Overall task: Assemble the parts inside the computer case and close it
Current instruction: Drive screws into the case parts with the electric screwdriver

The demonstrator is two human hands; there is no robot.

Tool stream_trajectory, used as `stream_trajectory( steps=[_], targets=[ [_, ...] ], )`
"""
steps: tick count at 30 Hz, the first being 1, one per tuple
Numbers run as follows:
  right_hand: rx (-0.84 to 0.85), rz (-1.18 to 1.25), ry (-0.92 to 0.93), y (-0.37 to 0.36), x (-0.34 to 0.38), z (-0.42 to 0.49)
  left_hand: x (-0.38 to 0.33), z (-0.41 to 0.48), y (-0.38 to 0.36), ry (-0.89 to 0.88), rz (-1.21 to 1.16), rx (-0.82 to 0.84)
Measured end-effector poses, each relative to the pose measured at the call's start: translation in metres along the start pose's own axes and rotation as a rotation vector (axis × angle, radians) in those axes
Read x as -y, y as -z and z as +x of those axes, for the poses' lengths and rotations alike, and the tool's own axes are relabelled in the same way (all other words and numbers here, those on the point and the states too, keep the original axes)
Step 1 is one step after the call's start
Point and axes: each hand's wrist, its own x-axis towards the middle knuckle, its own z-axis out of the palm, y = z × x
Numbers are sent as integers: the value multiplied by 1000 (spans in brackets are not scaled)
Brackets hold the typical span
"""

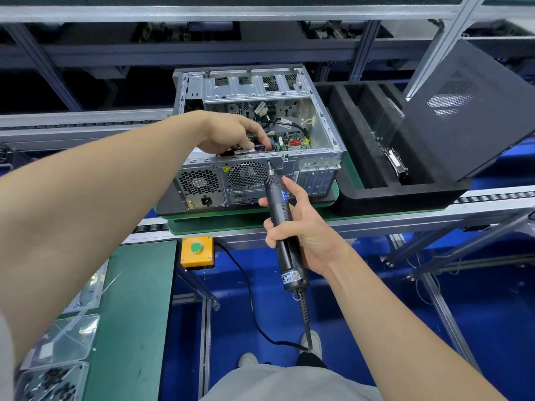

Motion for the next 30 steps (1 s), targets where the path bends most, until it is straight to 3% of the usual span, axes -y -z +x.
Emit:
stream_trajectory(
  steps=[16, 24, 30],
  targets=[
    [11, 33, 3, 2, 0, 1, 0, 1, -2, -56, -44, -96],
    [14, 40, 2, 2, -1, 1, 2, 1, 9, 31, -194, -40],
    [20, 49, 4, 3, -2, 2, 3, 5, 5, 86, -148, -39]
  ],
)
